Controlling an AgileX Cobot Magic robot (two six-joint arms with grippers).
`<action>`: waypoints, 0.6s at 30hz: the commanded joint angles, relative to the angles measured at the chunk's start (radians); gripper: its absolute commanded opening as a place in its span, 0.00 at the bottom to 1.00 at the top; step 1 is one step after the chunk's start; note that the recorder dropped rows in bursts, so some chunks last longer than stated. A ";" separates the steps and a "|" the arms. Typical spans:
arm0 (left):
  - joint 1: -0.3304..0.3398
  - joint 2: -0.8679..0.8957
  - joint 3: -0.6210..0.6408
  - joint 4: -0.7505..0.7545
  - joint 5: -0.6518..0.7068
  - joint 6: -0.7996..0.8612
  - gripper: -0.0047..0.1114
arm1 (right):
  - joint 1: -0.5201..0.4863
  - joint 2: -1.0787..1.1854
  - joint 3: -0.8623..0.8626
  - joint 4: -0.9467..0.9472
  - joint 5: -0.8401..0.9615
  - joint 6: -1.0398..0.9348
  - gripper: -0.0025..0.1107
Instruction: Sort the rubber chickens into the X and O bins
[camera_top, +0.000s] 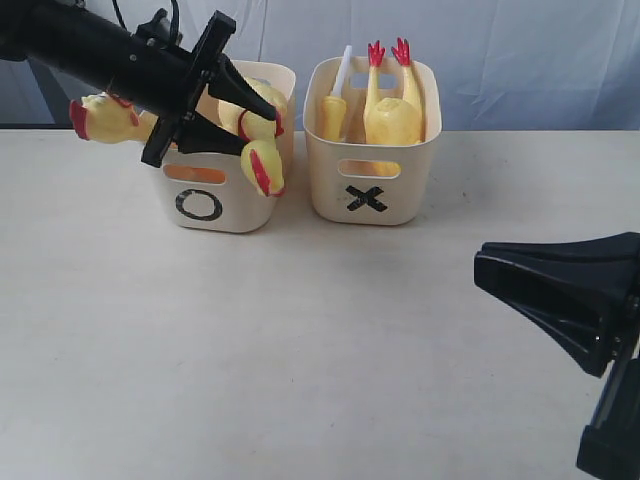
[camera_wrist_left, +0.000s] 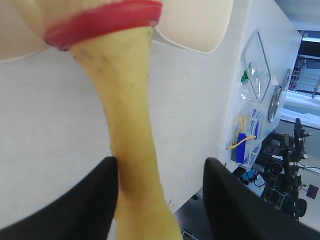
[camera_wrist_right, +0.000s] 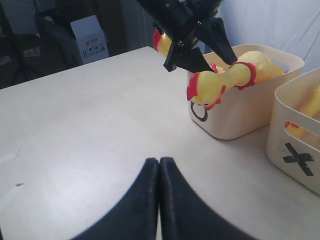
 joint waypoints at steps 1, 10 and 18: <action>0.003 -0.008 -0.006 -0.011 0.007 0.004 0.47 | -0.005 -0.003 0.004 0.003 -0.006 -0.001 0.01; 0.021 -0.062 -0.006 0.040 0.007 -0.027 0.47 | -0.005 -0.003 0.004 0.003 -0.008 -0.001 0.01; 0.057 -0.163 -0.006 0.077 0.007 -0.031 0.47 | -0.005 -0.003 0.004 0.003 -0.008 -0.001 0.01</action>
